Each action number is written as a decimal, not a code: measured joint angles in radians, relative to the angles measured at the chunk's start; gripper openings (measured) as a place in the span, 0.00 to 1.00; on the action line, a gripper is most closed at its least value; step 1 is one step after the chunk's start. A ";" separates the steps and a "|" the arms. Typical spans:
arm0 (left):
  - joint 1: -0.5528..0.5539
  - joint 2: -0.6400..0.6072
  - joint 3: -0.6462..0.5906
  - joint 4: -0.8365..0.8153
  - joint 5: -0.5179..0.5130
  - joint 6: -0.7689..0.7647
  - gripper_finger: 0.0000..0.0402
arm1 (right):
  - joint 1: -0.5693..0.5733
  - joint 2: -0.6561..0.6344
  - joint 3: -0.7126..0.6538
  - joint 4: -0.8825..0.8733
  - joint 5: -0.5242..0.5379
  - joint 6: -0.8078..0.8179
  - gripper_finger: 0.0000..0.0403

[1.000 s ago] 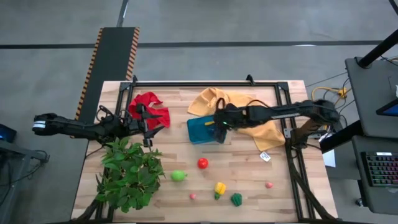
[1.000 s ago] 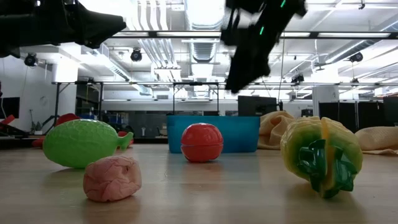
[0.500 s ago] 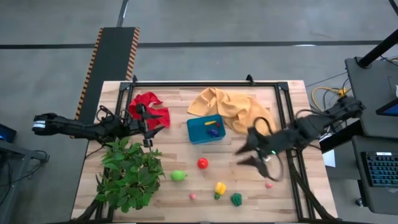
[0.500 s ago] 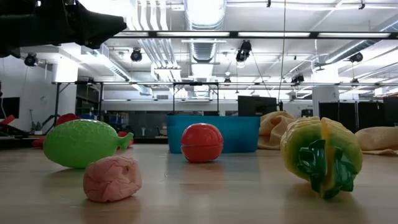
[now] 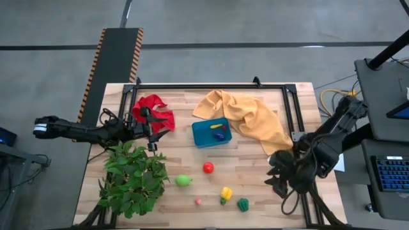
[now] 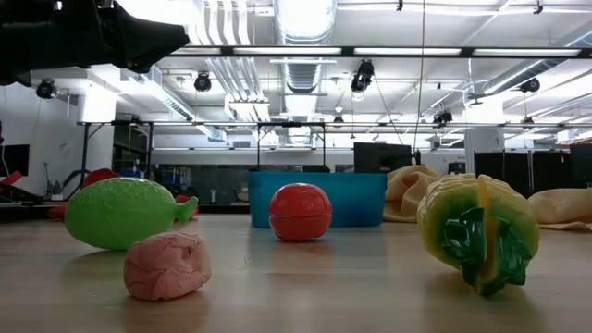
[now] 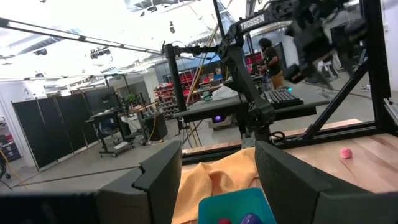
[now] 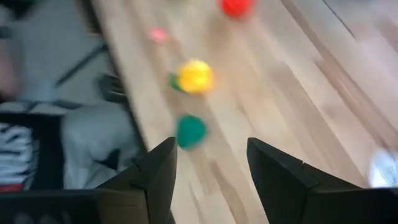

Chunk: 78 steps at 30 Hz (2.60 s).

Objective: Pick and placing Produce into tupperware
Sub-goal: Put the right pink peach into the blue bin

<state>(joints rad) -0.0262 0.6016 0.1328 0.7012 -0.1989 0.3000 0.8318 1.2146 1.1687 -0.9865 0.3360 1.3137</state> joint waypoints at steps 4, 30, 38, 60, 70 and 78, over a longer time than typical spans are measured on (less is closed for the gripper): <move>0.000 0.001 0.001 0.001 0.000 0.000 0.47 | 0.026 0.056 0.000 -0.121 -0.049 0.253 0.46; 0.000 0.006 0.001 0.000 0.000 0.000 0.47 | 0.032 0.520 0.000 -0.159 -0.430 0.957 0.46; 0.000 0.007 0.001 0.000 0.000 0.000 0.47 | 0.032 0.585 -0.014 -0.158 -0.421 0.957 0.46; 0.000 0.007 0.000 -0.001 0.000 0.000 0.47 | 0.054 0.617 -0.087 -0.041 -0.417 0.955 0.44; 0.000 0.006 0.000 -0.001 0.000 0.000 0.47 | 0.054 0.612 -0.087 -0.030 -0.366 0.921 0.21; 0.000 0.007 0.000 0.000 0.000 0.000 0.47 | 0.052 0.596 -0.084 -0.029 -0.205 0.876 0.14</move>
<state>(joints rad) -0.0261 0.6089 0.1329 0.7010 -0.1991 0.3002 0.8833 1.8111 1.0848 -1.0157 0.1306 2.1898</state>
